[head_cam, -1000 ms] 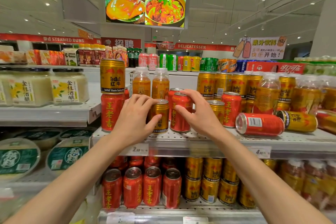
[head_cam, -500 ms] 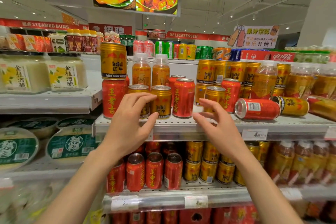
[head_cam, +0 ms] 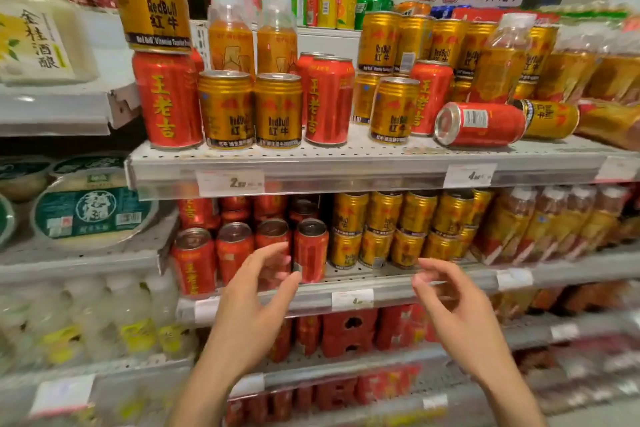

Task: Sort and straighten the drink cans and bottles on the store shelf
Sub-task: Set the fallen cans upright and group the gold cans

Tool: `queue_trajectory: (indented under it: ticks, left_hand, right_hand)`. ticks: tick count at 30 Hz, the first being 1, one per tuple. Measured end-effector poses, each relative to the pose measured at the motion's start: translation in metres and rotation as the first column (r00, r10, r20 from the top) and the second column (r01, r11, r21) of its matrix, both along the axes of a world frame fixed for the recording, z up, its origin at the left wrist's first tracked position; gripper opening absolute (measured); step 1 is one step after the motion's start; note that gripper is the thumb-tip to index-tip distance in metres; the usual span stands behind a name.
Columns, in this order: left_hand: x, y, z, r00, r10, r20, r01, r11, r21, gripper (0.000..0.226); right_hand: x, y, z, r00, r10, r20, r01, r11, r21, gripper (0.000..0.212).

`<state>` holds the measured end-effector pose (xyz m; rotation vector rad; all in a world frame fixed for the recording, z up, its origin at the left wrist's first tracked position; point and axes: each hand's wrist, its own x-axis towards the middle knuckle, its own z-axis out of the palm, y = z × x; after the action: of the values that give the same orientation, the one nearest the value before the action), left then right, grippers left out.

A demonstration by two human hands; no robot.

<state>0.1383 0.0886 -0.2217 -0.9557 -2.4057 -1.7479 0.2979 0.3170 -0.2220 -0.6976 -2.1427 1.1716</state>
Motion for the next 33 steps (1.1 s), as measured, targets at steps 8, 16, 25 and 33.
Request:
queue_trajectory:
  ticks: [8,16,25,33]
  left_hand:
    - [0.041,0.088,0.003,0.998,0.056,-0.036,-0.058,0.997,-0.059,0.038]
    - [0.082,0.187,0.021,0.994,0.095,-0.062,-0.100,0.991,-0.086,0.040]
    - [0.086,0.215,0.051,0.978,0.118,-0.175,-0.130,0.990,-0.059,0.037]
    - [0.044,0.215,0.125,0.870,0.077,-0.488,-0.108,0.993,-0.036,0.037]
  right_hand:
    - [0.033,0.099,0.002,0.999,0.034,0.030,-0.036,0.996,0.081,0.025]
    - [0.062,0.206,0.017,0.991,0.101,0.083,-0.111,0.985,0.130,0.024]
    - [0.070,0.243,0.042,0.997,0.058,0.056,-0.070,0.968,0.239,0.024]
    - [0.036,0.239,0.125,0.993,0.088,-0.082,-0.032,0.846,0.532,0.027]
